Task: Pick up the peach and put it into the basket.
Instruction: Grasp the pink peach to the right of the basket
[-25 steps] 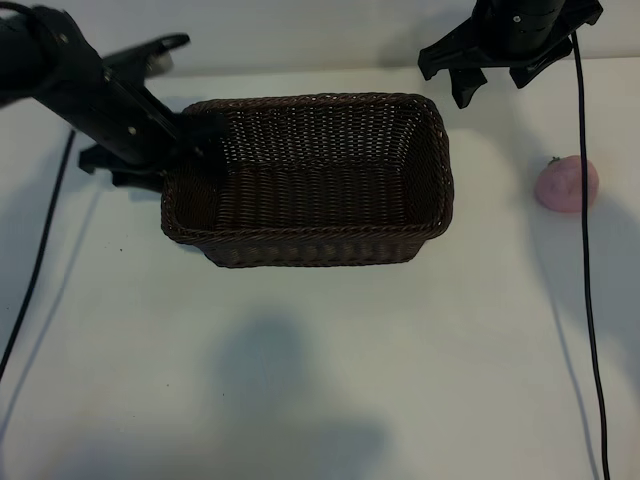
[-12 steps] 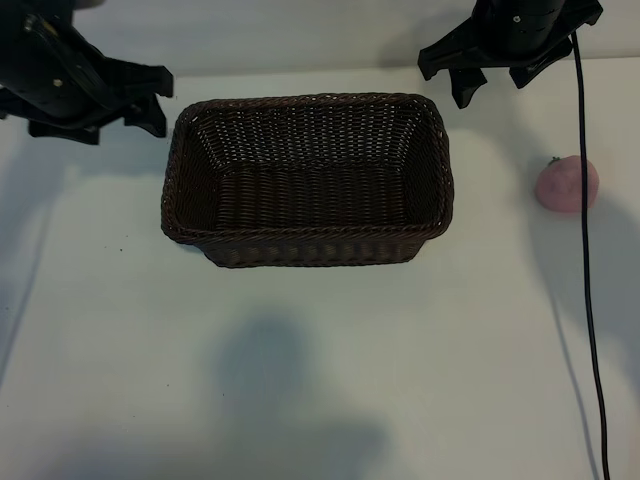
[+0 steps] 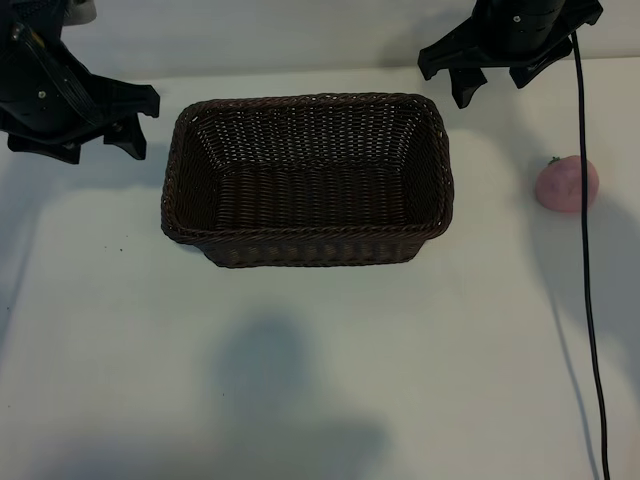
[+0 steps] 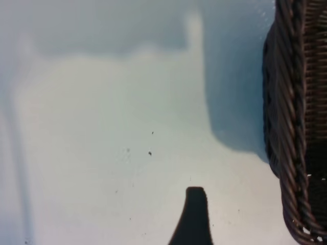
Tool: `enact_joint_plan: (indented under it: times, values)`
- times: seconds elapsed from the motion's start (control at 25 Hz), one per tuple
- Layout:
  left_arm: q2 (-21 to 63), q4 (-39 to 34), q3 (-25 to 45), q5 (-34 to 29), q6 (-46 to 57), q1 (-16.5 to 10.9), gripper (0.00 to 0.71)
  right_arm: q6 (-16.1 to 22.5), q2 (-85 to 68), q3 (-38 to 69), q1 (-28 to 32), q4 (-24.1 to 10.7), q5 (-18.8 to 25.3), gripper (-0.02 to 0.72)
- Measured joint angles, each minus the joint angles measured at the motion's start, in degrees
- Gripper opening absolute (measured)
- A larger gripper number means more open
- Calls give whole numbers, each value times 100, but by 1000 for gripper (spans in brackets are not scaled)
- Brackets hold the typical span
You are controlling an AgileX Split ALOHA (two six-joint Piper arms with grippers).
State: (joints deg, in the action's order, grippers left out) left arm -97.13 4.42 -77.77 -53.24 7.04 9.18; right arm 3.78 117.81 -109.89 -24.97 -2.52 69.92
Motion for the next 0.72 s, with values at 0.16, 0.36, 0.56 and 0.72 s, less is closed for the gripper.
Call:
enact_joint_plan:
  times: [0.16, 0.36, 0.56, 0.72]
  values:
    - [0, -12, 4, 0, 9, 0, 599, 0, 0, 0, 0, 0, 0, 599]
    - [0, -127, 4, -23, 20, 0, 599, 9, 0, 0, 0, 0, 0, 599]
    - [0, -134, 4, -23, 20, 0, 599, 116, 0, 0, 0, 0, 0, 599]
    - [0, -140, 4, -23, 20, 0, 599, 175, 0, 0, 0, -56, 0, 599]
